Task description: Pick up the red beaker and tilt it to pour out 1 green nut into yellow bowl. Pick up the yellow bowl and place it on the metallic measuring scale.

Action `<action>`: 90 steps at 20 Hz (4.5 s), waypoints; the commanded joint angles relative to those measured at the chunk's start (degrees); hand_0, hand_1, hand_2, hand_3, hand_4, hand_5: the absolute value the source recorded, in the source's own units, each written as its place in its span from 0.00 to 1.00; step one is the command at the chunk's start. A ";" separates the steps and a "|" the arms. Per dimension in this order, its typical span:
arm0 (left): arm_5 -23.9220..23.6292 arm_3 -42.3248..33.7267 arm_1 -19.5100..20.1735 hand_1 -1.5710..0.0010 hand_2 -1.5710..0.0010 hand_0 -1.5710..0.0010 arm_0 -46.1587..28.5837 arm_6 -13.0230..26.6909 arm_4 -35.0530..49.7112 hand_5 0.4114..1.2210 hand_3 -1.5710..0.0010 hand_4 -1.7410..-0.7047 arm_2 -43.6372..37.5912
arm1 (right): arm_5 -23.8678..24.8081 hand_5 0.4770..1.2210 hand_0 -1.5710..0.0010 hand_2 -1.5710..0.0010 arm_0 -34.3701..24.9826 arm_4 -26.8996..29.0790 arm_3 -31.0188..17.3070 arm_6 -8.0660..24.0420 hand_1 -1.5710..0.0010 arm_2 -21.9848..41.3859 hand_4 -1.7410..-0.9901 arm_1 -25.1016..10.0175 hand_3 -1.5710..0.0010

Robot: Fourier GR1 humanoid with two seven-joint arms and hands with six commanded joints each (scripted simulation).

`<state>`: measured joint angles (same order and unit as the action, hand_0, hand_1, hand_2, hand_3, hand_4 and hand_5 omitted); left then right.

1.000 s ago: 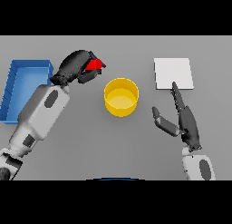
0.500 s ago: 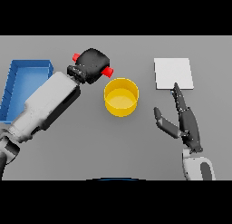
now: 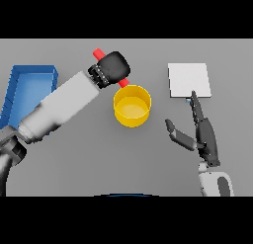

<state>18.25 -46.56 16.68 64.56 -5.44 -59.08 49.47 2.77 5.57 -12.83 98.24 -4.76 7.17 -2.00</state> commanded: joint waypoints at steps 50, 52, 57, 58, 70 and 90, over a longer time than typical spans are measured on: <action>-21.48 21.09 18.01 0.00 0.00 0.00 -7.04 19.89 42.02 1.00 0.00 0.00 -48.75 | -2.19 0.26 1.00 1.00 -2.80 0.57 -2.41 -3.09 1.00 0.63 0.80 -1.56 1.00; -22.95 14.13 16.87 0.00 0.00 0.00 -14.40 20.20 44.72 1.00 0.00 0.00 -49.17 | -2.19 0.27 1.00 1.00 -3.22 0.30 -3.57 -3.47 1.00 0.51 0.78 -1.81 1.00; -24.89 -1.15 15.63 0.00 0.00 0.00 -26.60 27.21 47.99 0.79 0.00 0.00 -48.76 | -2.34 0.27 1.00 1.00 -2.95 0.21 -3.46 -3.65 1.00 0.71 0.76 -1.85 1.00; -25.26 -3.77 15.63 0.00 0.00 0.00 -28.43 28.82 48.47 0.71 0.00 0.00 -48.84 | -2.16 0.26 1.00 1.00 -2.47 0.10 -3.21 -3.71 1.00 0.96 0.77 -1.47 1.00; -10.64 -14.83 18.95 0.86 0.86 0.84 -34.72 34.61 52.85 0.27 0.86 0.88 -45.33 | -1.43 0.25 1.00 1.00 -2.59 -0.88 -2.91 -3.15 1.00 1.20 0.78 -1.42 1.00; -14.37 -19.62 16.65 1.00 1.00 1.00 -36.51 30.26 54.29 0.34 1.00 0.90 -46.27 | -16.10 0.22 1.00 1.00 -26.93 -28.64 -11.66 -1.30 1.00 18.91 0.77 -19.85 1.00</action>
<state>3.87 -66.19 33.31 28.07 24.77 -4.79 3.21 -13.33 -21.38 -41.47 86.59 -6.00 26.09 -21.82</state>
